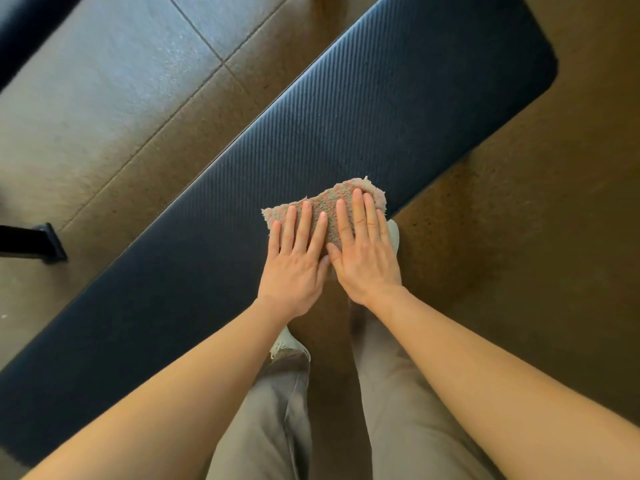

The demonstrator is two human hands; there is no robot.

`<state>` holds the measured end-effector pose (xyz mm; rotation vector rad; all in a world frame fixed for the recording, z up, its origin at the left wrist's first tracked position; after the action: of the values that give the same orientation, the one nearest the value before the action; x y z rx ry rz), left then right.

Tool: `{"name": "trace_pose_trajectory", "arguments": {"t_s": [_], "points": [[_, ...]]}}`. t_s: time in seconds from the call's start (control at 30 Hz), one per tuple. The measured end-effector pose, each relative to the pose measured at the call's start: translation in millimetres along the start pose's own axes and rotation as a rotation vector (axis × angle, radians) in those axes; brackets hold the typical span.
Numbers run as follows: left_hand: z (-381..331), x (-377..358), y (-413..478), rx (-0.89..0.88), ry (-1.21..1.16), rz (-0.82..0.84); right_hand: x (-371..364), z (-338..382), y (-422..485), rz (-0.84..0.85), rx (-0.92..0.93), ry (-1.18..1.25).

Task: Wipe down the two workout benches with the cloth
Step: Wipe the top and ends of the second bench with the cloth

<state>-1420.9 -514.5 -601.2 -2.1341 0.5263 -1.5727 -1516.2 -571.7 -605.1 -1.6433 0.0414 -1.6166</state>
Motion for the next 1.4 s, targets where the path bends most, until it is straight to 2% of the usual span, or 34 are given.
{"name": "trace_pose_trajectory", "arguments": {"t_s": [0.23, 0.53, 0.63, 0.77, 1.1, 1.23, 1.4], "points": [[15, 64, 95, -0.108, 0.109, -0.032, 59, -41, 79, -0.094, -0.023, -0.038], [20, 141, 207, 0.059, 0.077, -0.092, 146, -92, 182, -0.176, 0.031, -0.113], [14, 140, 209, 0.091, 0.071, -0.097, 147, -99, 181, -0.186, 0.05, -0.103], [-21, 121, 192, 0.02, 0.076, -0.075, 126, -117, 145, -0.19, -0.01, -0.04], [-111, 54, 130, -0.055, 0.083, 0.09, 61, -166, 40, -0.043, -0.046, 0.039], [-110, 58, 136, -0.108, 0.11, 0.125, 63, -175, 40, 0.007, -0.034, 0.021], [-96, 94, 182, -0.12, 0.13, 0.067, 91, -180, 82, -0.017, -0.072, 0.003]]}}
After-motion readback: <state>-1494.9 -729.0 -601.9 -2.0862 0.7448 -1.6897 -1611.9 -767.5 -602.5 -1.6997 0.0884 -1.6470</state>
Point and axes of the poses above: each hand's wrist, its own y-axis towards the middle knuckle, its own x-axis out of the back of the hand, z = x × y, the point moved 10 cm from there along y, towards the middle knuckle, and after that the axes turned 5 degrees about z, right-handed, at the moved point
